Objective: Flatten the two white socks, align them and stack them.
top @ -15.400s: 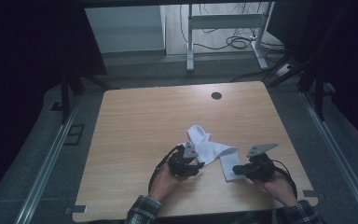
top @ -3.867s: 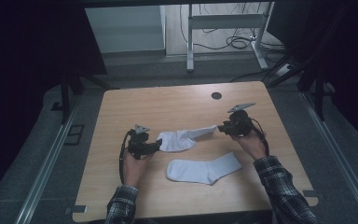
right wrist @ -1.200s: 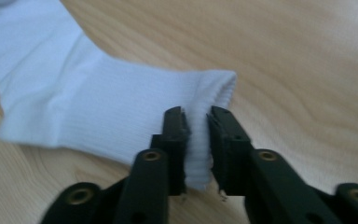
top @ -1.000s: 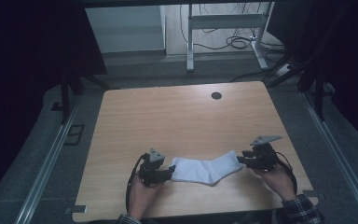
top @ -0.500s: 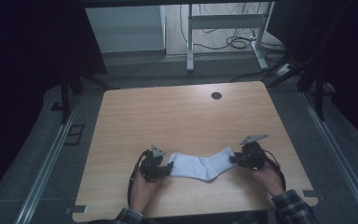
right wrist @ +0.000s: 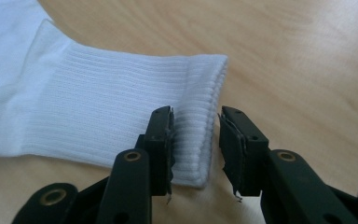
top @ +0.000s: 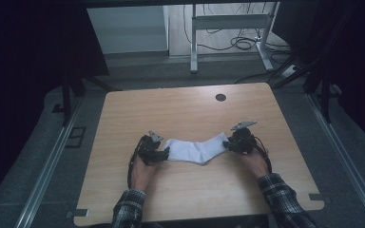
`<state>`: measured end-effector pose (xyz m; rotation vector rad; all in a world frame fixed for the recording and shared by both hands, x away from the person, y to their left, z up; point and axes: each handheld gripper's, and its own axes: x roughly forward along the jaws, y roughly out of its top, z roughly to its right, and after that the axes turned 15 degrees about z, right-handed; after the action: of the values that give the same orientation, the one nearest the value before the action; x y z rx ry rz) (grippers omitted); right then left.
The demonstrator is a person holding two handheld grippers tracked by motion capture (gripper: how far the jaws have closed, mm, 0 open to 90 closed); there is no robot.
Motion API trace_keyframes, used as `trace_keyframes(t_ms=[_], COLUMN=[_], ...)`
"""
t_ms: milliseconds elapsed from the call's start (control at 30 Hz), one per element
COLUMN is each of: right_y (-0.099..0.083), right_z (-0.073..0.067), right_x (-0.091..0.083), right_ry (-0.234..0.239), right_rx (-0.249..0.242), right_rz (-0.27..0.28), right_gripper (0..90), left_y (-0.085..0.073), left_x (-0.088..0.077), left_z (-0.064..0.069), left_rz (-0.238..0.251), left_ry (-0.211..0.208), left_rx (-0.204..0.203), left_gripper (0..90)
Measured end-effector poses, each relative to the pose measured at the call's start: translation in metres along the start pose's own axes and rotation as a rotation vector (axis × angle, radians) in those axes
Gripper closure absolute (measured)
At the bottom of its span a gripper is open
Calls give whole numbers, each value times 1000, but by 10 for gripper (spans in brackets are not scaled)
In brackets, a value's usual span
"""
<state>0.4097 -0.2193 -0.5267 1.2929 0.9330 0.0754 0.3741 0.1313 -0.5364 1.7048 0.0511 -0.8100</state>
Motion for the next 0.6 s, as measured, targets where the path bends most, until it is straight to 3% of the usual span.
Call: trace_keyframes(t_ms=[67, 233, 333, 600], right_y=[3, 5, 5, 7], right_z=[2, 2, 0, -9], right_x=[5, 6, 4, -6], right_ry=[-13, -30, -32, 34], right_rx=[-4, -12, -18, -7], right_rz=[3, 3, 12, 39], right_gripper=[612, 573, 495, 348], left_y=[1, -1, -2, 3], left_x=[4, 7, 4, -11], left_z=[-6, -12, -12, -1], left_rz=[1, 10, 15, 42], left_ry=[-3, -19, -30, -80], left_rx=[-11, -94, -120, -107], left_gripper=[290, 283, 271, 204])
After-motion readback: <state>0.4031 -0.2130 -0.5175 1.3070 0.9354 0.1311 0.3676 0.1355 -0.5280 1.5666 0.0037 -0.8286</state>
